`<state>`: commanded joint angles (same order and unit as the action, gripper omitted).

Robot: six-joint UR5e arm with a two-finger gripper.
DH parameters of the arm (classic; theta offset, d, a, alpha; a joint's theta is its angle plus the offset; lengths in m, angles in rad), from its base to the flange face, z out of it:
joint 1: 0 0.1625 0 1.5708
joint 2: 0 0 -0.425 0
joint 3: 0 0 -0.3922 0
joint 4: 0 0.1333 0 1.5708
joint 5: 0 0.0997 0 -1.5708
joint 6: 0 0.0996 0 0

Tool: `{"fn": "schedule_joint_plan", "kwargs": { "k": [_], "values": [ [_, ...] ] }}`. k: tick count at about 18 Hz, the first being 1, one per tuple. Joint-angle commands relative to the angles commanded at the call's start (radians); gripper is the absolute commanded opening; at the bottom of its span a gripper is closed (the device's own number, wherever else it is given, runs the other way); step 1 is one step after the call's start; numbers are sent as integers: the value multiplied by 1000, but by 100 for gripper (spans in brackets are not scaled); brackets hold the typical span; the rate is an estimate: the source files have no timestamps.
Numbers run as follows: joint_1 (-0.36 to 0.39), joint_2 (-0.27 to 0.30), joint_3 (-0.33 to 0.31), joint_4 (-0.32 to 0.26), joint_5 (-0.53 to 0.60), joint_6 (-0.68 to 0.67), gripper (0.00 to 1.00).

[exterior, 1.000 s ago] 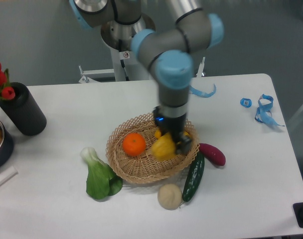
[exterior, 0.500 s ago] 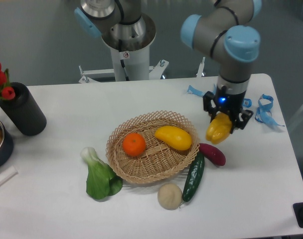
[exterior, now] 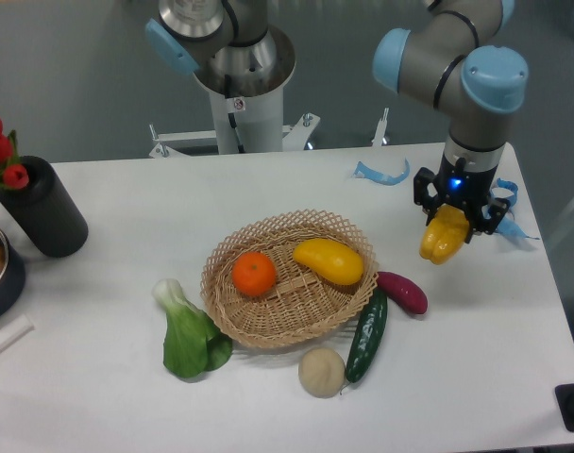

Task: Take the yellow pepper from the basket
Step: 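Lift the held yellow pepper out of the basket and carry it aside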

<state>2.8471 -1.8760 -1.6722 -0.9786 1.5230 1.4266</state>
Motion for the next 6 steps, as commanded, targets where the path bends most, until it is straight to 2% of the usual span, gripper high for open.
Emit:
{"fn": "schedule_joint_plan", "kwargs": {
  "k": [1, 3, 6],
  "values": [
    [2, 3, 6, -12, 25, 0, 45],
    [14, 11, 15, -72, 43, 6, 45],
    [38, 12, 11, -86, 43, 89, 46]
  ]
}}
